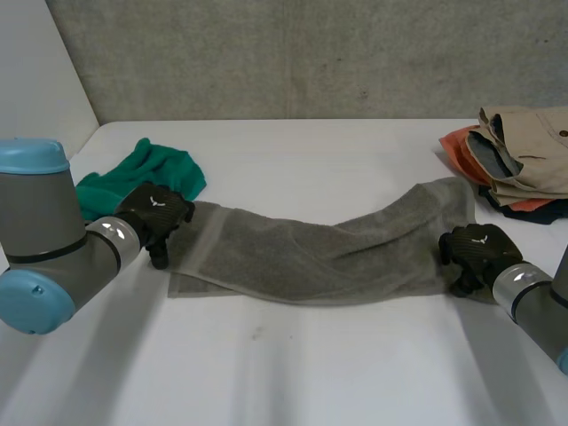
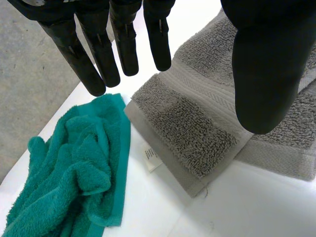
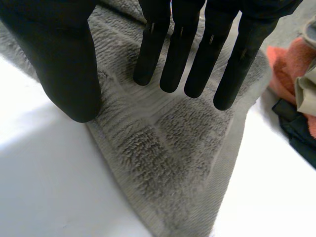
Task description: Fold the laundry.
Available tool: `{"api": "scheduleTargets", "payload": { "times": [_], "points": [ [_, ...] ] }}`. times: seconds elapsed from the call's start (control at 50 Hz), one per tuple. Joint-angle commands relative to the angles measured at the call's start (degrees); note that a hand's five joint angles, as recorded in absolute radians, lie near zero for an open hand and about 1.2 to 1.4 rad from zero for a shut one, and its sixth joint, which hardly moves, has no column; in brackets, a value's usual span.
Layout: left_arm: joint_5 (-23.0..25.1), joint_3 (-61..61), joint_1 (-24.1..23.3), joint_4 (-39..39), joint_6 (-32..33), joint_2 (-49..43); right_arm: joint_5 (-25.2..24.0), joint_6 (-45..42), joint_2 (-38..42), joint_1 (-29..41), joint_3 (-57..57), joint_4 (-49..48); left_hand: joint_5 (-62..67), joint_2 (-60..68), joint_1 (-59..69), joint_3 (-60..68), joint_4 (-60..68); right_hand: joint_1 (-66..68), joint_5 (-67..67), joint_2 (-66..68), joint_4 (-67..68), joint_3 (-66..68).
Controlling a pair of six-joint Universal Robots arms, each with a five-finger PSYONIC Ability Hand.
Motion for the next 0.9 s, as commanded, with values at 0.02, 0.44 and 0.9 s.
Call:
{"api": "scheduleTargets", "payload": {
  "times": [0.02, 0.44, 0.9],
  "points": [
    [0.3, -0.4, 0.2, 0.2, 0.1, 0.3, 0.3, 0.2, 1.0, 0.0, -1.2, -1.2, 2.0, 2.2, 2.0, 2.1, 2.1, 8.6, 9.1, 8.6, 8.8, 8.7],
    [0.3, -0.3, -0.8, 0.3, 3.6, -3.7, -0.1, 8.1, -14.4, 1.6, -5.4, 8.5, -1.0, -0.8, -1.0, -0.9, -0.9, 33.7, 34.2, 33.7, 33.9, 33.8],
    [-3.6, 14.3, -5.3, 0.4, 4.9, -16.3, -4.2, 15.8, -21.9, 2.8, -16.2, 22.5, 53.9, 54.2, 53.9, 54.1, 54.0, 33.7, 34.2, 33.7, 33.9, 33.8]
  ]
}}
